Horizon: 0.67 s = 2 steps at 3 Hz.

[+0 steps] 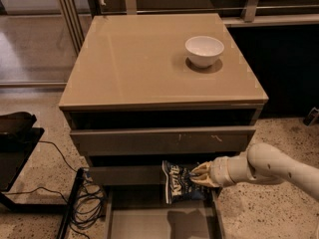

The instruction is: Pick blue chip bag from bottom drawer and place on counter

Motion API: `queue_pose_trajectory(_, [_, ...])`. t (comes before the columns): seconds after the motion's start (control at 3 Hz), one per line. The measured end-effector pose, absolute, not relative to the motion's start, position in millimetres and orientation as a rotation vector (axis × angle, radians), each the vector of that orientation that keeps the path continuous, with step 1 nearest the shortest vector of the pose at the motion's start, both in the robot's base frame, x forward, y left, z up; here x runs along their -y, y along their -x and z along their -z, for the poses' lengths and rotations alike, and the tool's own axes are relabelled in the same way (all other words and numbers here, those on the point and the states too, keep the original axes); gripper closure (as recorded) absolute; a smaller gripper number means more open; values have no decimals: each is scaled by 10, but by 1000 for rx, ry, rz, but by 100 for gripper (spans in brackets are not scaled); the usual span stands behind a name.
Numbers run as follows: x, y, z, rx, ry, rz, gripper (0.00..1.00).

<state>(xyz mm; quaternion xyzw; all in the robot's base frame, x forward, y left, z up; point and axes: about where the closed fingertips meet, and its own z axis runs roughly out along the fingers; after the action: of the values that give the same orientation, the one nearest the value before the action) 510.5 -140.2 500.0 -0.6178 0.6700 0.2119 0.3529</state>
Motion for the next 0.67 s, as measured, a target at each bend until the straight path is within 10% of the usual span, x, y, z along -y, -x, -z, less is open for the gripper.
queue_pose_trajectory(0.67, [993, -4623, -5689, -1704, 1600, -444, 100])
